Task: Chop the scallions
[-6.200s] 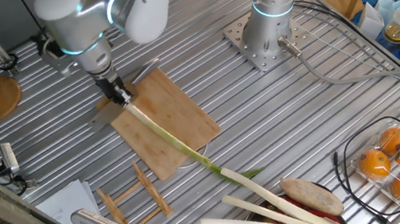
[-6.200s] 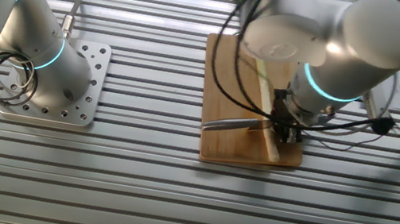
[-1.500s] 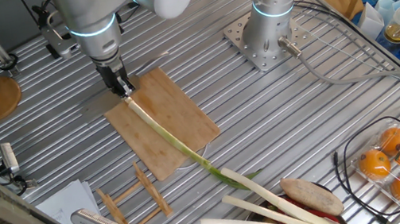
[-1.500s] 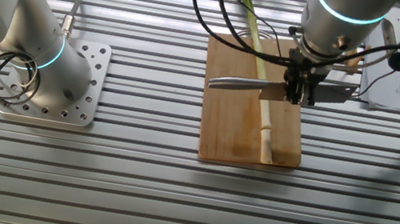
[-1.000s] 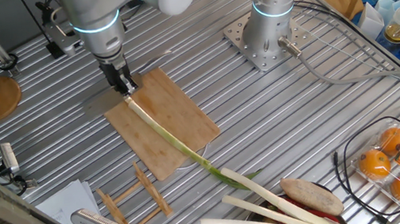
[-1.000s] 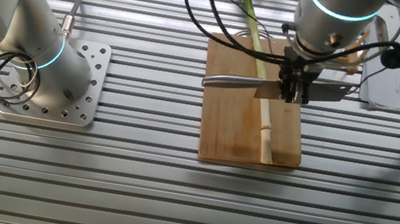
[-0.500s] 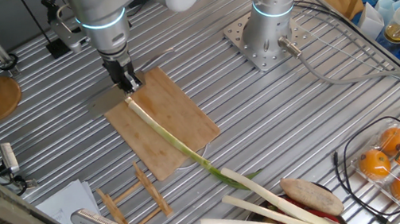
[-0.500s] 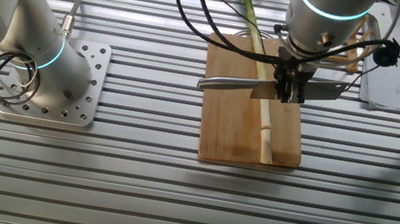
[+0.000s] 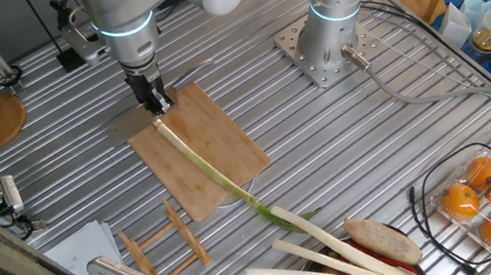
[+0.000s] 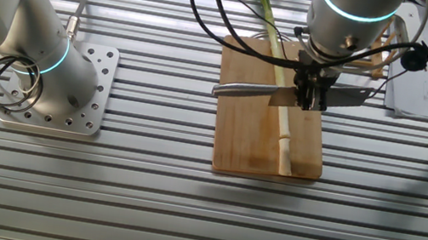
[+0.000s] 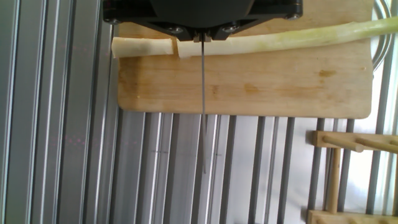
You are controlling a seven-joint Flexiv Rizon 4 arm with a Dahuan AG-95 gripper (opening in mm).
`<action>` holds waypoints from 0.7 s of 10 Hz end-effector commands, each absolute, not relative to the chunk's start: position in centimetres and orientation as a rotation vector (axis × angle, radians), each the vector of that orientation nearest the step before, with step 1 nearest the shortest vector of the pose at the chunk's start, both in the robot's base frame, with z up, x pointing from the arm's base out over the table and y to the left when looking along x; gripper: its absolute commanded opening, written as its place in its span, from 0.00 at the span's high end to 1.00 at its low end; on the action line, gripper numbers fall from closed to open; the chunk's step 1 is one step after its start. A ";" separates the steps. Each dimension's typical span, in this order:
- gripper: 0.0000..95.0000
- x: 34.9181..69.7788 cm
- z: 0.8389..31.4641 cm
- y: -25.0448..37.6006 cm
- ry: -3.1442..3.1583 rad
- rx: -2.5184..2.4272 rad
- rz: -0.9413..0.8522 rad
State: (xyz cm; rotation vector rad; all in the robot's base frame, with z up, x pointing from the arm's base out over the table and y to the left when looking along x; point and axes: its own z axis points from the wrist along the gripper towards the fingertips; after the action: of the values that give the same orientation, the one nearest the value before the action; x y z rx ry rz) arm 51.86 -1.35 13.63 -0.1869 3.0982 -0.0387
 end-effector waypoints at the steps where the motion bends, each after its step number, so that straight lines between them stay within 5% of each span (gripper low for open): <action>1: 1.00 51.8 13.6 -1.4 3.091 -0.186 -0.042; 7: 1.00 51.8 13.6 -1.3 3.090 -0.195 -0.049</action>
State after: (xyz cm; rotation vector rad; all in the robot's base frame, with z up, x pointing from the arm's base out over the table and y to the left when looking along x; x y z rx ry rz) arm 51.86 -1.31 13.57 -0.1954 3.0907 -0.0490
